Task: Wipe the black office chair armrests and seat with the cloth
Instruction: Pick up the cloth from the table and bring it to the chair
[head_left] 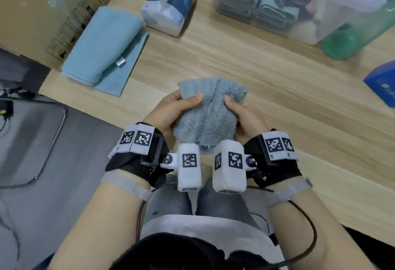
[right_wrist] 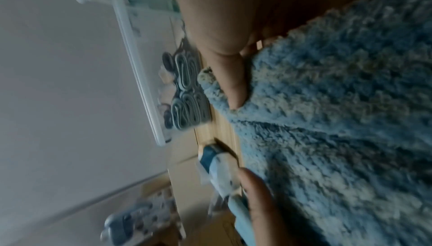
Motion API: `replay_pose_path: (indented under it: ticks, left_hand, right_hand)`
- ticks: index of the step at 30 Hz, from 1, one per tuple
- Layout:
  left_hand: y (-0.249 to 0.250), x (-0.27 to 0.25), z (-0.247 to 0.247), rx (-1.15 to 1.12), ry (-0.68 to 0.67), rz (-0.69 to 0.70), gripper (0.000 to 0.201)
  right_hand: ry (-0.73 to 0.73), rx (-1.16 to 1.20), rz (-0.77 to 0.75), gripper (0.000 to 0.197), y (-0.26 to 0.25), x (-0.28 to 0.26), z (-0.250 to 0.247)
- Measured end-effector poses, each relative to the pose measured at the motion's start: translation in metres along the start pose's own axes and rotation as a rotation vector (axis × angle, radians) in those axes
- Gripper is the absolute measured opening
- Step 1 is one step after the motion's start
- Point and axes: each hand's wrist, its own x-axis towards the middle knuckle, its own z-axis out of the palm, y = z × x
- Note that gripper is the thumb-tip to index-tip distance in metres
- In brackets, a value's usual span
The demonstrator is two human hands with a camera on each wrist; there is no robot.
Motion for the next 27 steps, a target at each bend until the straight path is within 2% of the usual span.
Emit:
replay_pose_path:
  ticks: [4, 8, 14, 18, 23, 27]
  left_hand:
    - [-0.022, -0.021, -0.032, -0.102, 0.178, 0.084, 0.020]
    - [-0.051, -0.059, -0.071, -0.303, 0.348, 0.161, 0.016]
    - [-0.117, -0.136, -0.134, -0.607, 0.621, 0.247, 0.022]
    - [-0.173, -0.195, -0.169, -0.872, 0.733, 0.280, 0.039]
    - [-0.238, -0.265, -0.210, -1.057, 0.790, 0.347, 0.046]
    - [-0.280, -0.306, -0.237, -1.177, 0.880, 0.415, 0.045]
  right_hand:
    - [-0.216, -0.018, 0.151, 0.038, 0.013, 0.001, 0.021]
    - [-0.363, -0.156, 0.272, 0.046, 0.038, -0.005, 0.059]
    - [-0.616, -0.526, 0.378, 0.032, 0.110, -0.043, 0.135]
    - [-0.696, -0.731, 0.460, 0.036, 0.177, -0.082, 0.175]
    - [-0.809, -0.941, 0.543, 0.035, 0.262, -0.137, 0.211]
    - [-0.827, -1.098, 0.596, 0.029, 0.316, -0.170, 0.237]
